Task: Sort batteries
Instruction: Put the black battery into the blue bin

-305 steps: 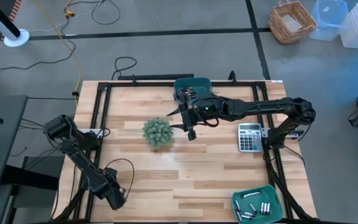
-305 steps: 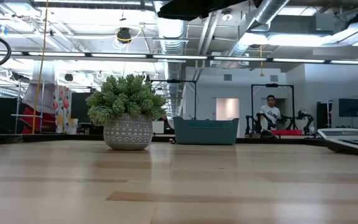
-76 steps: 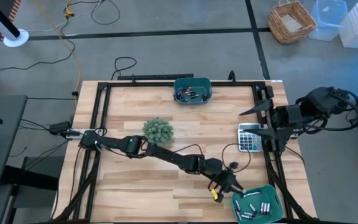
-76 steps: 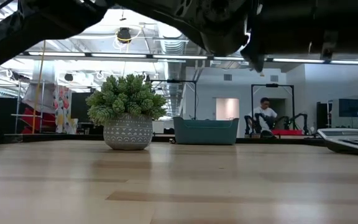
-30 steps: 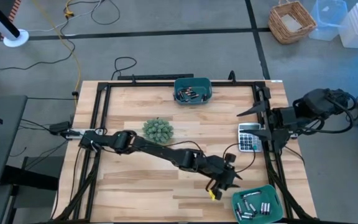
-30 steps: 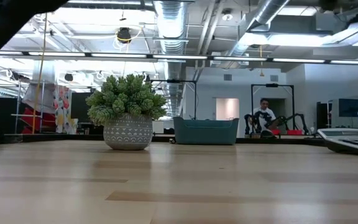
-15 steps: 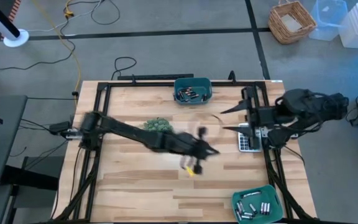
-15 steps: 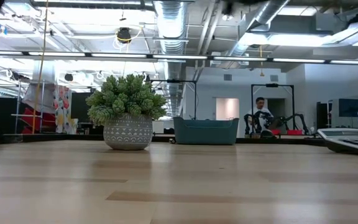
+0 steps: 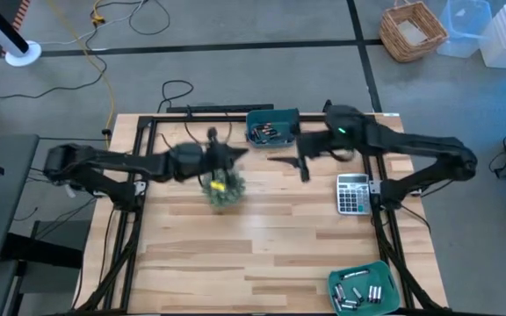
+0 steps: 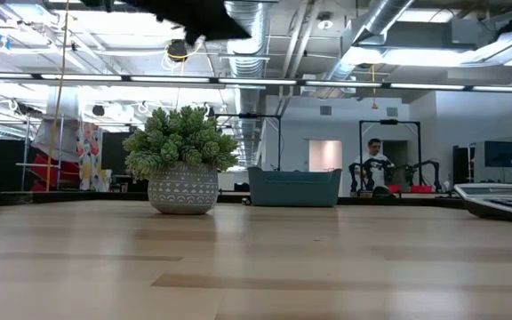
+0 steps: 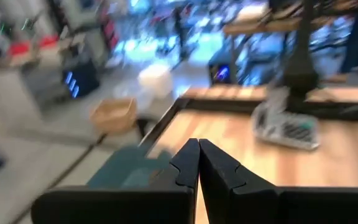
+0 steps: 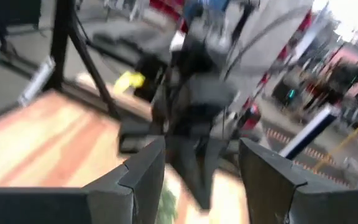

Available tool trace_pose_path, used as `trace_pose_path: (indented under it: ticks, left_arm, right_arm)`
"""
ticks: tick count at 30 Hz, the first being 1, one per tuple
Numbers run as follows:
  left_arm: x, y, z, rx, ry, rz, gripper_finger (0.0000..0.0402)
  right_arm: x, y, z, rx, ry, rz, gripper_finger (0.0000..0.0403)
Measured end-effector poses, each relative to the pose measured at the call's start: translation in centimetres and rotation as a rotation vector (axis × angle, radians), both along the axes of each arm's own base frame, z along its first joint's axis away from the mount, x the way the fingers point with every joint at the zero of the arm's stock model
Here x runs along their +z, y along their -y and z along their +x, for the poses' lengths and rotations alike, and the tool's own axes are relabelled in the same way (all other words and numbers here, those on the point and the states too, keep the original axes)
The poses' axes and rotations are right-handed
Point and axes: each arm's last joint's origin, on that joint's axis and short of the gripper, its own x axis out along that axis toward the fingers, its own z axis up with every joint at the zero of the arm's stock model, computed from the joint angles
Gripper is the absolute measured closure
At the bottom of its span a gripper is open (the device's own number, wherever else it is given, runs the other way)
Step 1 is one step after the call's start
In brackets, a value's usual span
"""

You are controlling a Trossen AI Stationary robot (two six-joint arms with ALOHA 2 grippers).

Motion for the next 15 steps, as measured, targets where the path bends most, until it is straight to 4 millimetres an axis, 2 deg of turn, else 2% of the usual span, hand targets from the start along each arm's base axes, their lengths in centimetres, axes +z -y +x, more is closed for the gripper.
trace_pose_path:
  ticks: [3,7,11,15]
  left_arm:
    - [-0.9,-3.5,-1.3,0.086,-0.1,-0.071,0.0395]
    - [-2.6,-7.7,-2.1,0.161,-0.224,-0.084,0.0395]
    - [-2.6,-10.7,-3.1,0.166,-0.257,-0.069,0.0394]
    - [-2.8,-13.2,-4.7,0.156,-0.253,-0.128,0.0377]
  right_arm:
    - [-2.0,3.4,0.8,-0.029,-0.064,0.008,0.0183]
    - [-3.5,7.0,0.4,-0.071,-0.085,0.035,0.0183]
    - [-4.6,9.4,-0.5,-0.145,-0.08,0.04,0.0183]
    - [-5.6,11.3,-0.6,-0.179,-0.028,0.026,0.0183]
